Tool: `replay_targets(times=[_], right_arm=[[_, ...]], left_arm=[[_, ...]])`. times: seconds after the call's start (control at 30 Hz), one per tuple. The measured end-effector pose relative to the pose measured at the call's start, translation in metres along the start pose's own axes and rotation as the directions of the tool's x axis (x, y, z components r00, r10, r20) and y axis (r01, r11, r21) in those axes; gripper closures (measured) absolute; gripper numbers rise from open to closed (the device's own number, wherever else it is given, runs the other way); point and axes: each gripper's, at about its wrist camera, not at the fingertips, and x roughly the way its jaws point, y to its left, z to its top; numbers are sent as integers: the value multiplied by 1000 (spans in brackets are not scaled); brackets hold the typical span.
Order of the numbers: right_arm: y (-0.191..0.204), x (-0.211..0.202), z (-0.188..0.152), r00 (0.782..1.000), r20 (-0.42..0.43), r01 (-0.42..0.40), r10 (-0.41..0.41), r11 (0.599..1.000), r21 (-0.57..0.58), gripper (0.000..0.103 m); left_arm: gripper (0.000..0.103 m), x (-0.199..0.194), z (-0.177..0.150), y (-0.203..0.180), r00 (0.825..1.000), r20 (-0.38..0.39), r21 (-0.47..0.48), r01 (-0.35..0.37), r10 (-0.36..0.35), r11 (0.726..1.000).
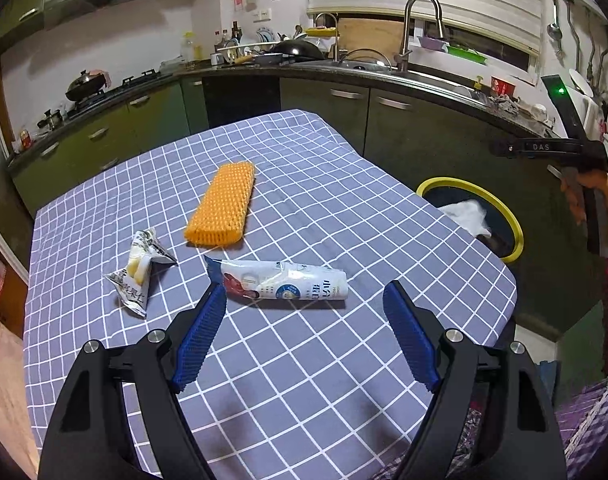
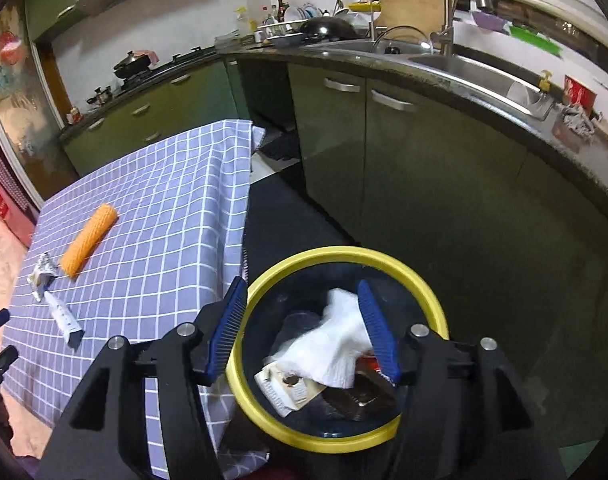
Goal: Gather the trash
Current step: 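Grasp the orange foam net sleeve with the left tool and lift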
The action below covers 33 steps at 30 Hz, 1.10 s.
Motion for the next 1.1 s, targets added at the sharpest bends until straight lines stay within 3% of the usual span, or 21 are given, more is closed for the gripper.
replay_targets(times=[0.27, 0.5, 0.7, 0.93, 1.1], right_arm=[[23, 6, -3, 997, -22, -77, 76, 996, -34, 47], [40, 21, -5, 992, -57, -119, 115, 991, -63, 47], [52, 29, -6, 987, -77, -148, 142, 986, -81, 47], [62, 35, -6, 982, -89, -174, 166, 980, -93, 47], [62, 36, -5, 980, -93, -182, 174, 979, -91, 47]], left_arm=[[20, 18, -2, 9, 999, -32, -40, 36, -37, 999], [20, 37, -1, 24, 997, -71, -98, 26, -33, 995], [20, 47, 29, 47, 998, -56, -82, -45, 41, 996], [20, 105, 82, 68, 989, -145, -64, -19, 10, 998], [20, 151, 100, 81, 977, -213, -64, -33, 19, 997]])
